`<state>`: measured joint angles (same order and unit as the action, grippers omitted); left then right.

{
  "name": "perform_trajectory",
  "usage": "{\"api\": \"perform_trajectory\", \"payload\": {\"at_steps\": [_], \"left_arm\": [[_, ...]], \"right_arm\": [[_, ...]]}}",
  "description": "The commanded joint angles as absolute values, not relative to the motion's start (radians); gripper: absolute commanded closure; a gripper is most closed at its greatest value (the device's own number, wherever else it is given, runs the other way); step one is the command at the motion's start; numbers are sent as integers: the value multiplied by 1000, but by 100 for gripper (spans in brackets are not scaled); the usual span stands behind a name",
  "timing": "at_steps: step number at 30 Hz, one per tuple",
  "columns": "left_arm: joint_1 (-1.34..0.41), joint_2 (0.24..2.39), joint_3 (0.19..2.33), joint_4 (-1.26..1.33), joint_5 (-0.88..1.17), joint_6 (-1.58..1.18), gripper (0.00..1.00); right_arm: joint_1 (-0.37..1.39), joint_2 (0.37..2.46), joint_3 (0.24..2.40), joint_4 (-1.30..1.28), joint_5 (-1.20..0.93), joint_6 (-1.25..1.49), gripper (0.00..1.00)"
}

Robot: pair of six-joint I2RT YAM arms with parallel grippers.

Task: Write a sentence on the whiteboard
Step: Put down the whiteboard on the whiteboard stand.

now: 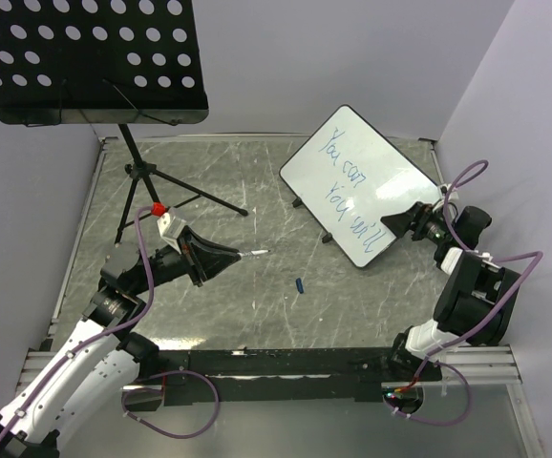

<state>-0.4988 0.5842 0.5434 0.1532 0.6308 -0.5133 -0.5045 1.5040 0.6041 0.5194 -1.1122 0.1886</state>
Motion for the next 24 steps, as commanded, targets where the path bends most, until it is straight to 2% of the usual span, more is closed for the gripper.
{"api": "perform_trajectory", "payload": {"at_steps": [1, 14, 24], "left_arm": [[-497, 578, 566, 187, 635, -512, 99], [-497, 558, 558, 179, 637, -508, 99], [-497, 552, 555, 184, 637, -512, 99]], "right_arm": [[-514, 1448, 650, 427, -1097, 94, 0], [-594, 1365, 604, 249, -1146, -50, 0], [-618, 1264, 636, -135, -1138, -302, 0]]}}
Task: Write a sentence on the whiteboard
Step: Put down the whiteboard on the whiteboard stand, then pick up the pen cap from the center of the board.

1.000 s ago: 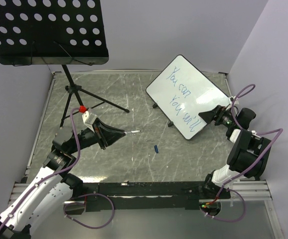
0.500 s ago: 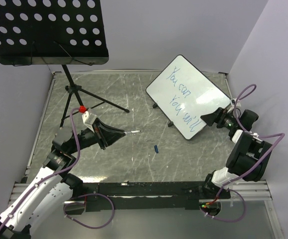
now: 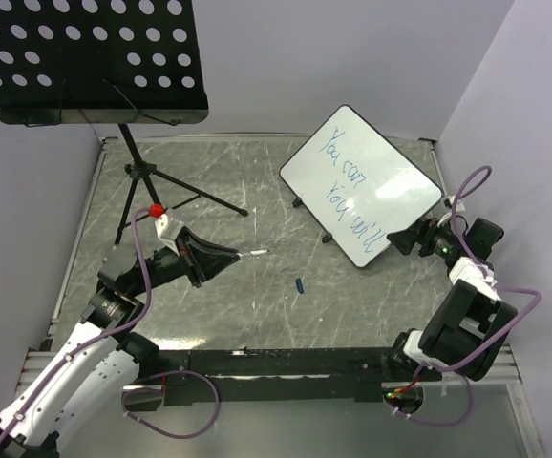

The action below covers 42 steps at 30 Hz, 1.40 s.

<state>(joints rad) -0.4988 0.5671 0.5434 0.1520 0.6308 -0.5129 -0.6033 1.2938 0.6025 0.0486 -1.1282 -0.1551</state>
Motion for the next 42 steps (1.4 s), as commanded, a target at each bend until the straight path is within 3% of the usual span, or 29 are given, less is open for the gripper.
{"api": "perform_trajectory", "payload": {"at_steps": [1, 16, 25, 30, 36, 42], "left_arm": [[-495, 549, 557, 184, 635, -515, 99], [-497, 515, 577, 147, 649, -497, 99], [-497, 497, 548, 159, 603, -523, 99], [-497, 473, 531, 170, 563, -555, 99], [-497, 431, 508, 126, 480, -568, 99], [-495, 407, 500, 118, 411, -595, 99]], "right_arm": [[-620, 1264, 644, -205, -1131, -343, 0], [-643, 1230, 802, -647, -1035, -569, 0], [-606, 1057, 900, -1013, -979, -847, 0], [-390, 968, 933, -1078, -918, -835, 0], [-57, 827, 925, -875, -714, -649, 0], [-5, 989, 1015, -912, -897, -652, 0]]}}
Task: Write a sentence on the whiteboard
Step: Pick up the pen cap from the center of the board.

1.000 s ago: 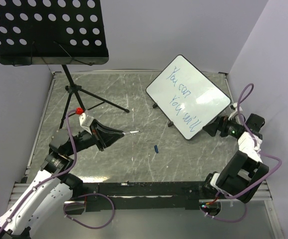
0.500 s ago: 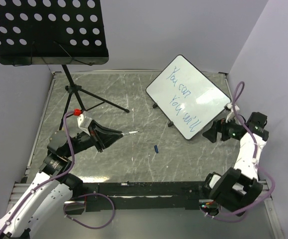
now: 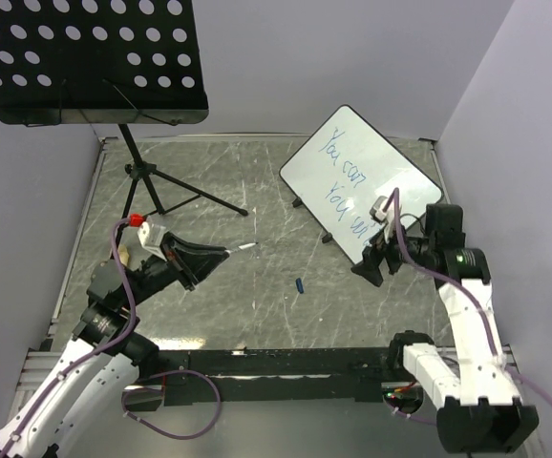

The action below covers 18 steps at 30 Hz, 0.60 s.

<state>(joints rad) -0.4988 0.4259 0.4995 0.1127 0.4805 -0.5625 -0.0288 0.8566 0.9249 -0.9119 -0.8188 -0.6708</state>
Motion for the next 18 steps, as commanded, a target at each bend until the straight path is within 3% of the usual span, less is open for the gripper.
{"api": "perform_trajectory", "payload": {"at_steps": [1, 8, 18], "left_arm": [[-497, 403, 502, 109, 404, -597, 99], [-495, 344, 517, 20, 313, -597, 99], [-497, 273, 474, 3, 230, -640, 99]], "right_arm": [[76, 1017, 1038, -910, -876, -634, 0], [320, 1084, 1017, -766, -710, -437, 5], [482, 1278, 1077, -749, -577, -270, 16]]}}
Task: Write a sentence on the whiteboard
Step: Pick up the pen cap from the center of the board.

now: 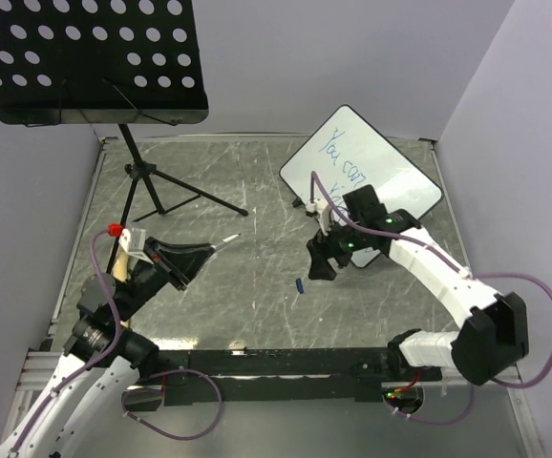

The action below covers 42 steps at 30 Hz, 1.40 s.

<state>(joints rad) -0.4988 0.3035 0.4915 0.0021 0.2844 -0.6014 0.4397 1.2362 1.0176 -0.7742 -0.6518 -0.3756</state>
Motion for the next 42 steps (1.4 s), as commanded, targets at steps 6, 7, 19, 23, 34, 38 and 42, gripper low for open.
{"api": "perform_trajectory", "payload": {"at_steps": [6, 7, 19, 23, 34, 38, 42], "left_arm": [[-497, 222, 411, -8, 180, -696, 99], [-495, 215, 396, -8, 173, -709, 99], [-495, 176, 247, 123, 152, -802, 99], [-495, 167, 227, 114, 143, -805, 99], [-497, 151, 247, 51, 118, -799, 99], [-497, 109, 215, 44, 106, -828, 99], [-497, 103, 178, 81, 113, -860, 99]], "right_arm": [[522, 1336, 1075, -686, -520, -167, 18], [523, 1351, 1077, -677, -511, -157, 19], [523, 1486, 1137, -690, -506, -191, 29], [515, 1460, 1224, -845, -647, -614, 21], [525, 1651, 1315, -890, -755, -562, 48], [526, 1572, 1119, -663, -634, -223, 53], [531, 1548, 1052, -548, -482, 67, 61]]}}
